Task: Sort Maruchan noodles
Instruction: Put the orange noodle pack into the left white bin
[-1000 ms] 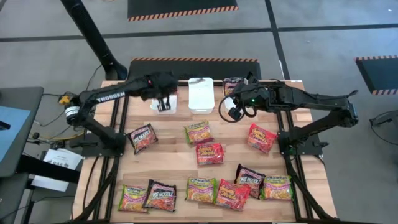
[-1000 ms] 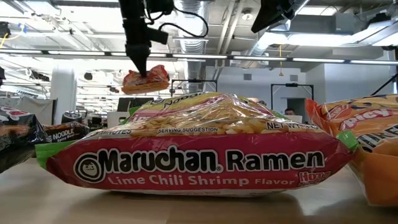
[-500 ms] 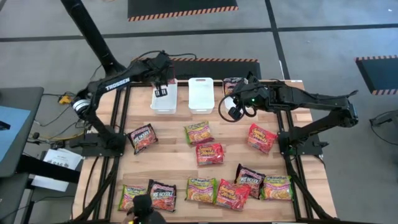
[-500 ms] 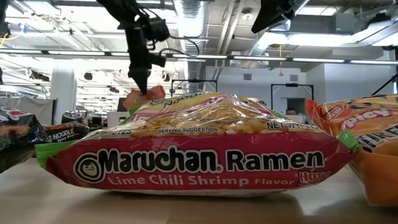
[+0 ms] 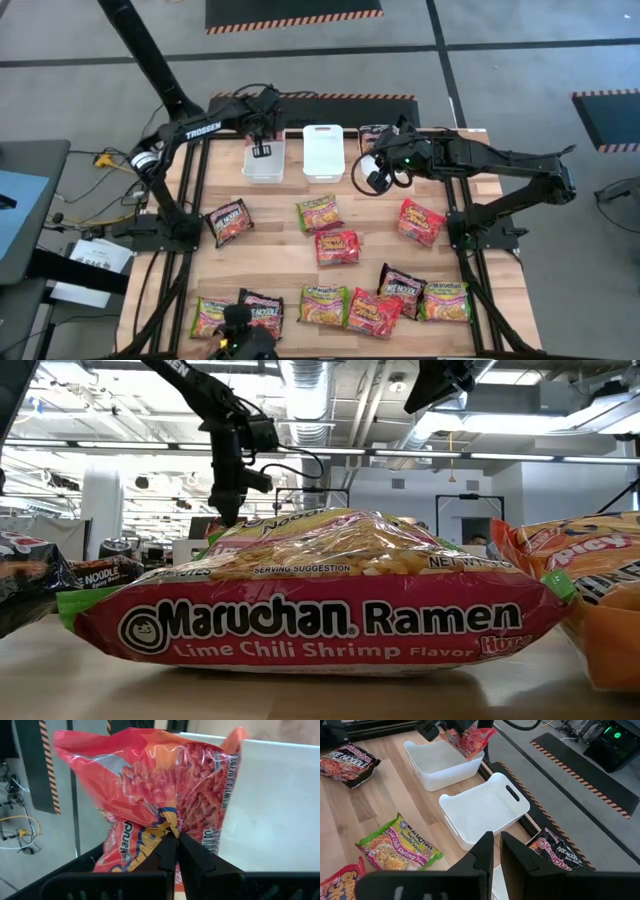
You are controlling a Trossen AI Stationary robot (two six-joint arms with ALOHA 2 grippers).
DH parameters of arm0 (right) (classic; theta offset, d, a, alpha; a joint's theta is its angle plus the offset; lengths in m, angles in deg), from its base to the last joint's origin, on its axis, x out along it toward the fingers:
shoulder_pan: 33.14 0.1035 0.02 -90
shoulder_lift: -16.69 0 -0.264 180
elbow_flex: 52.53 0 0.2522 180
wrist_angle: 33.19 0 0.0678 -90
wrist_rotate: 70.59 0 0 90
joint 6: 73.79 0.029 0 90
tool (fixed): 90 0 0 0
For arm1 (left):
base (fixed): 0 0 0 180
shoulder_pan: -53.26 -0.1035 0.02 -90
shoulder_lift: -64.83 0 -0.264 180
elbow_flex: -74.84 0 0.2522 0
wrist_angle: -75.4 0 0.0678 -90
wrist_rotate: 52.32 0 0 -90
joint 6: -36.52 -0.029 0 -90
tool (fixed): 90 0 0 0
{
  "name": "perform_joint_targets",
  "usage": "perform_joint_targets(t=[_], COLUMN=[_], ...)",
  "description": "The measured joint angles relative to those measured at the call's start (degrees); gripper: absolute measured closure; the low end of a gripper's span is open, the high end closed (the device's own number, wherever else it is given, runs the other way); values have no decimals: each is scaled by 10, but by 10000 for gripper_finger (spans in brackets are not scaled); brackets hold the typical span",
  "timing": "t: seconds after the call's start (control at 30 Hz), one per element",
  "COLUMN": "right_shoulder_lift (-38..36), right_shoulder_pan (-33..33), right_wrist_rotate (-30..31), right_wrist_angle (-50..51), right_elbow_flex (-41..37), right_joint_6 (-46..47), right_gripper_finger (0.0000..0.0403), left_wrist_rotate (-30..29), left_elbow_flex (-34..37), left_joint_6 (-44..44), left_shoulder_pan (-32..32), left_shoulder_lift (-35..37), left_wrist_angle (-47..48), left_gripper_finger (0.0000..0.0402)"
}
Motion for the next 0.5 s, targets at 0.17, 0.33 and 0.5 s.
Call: perform_joint_targets(t=[0.17, 0.33, 0.5], right_shoulder_lift=[0, 0, 0], right_shoulder_pan=[0, 0, 0], right_wrist_rotate=[0, 0, 0], right_wrist_angle=[0, 0, 0], right_elbow_flex=[0, 0, 0], right_joint_6=[1, 2, 2], right_gripper_finger=[346, 346, 346], left_wrist_rotate=[-1, 19, 21], left_elbow_flex=[0, 0, 0], left_joint_6=[-2, -6, -26], left_shoulder_pan=[-4, -11, -11], left_shoulder_lift=[-11, -12, -12], left_wrist_angle=[-2, -5, 0], left_gripper_finger=[401, 402, 402])
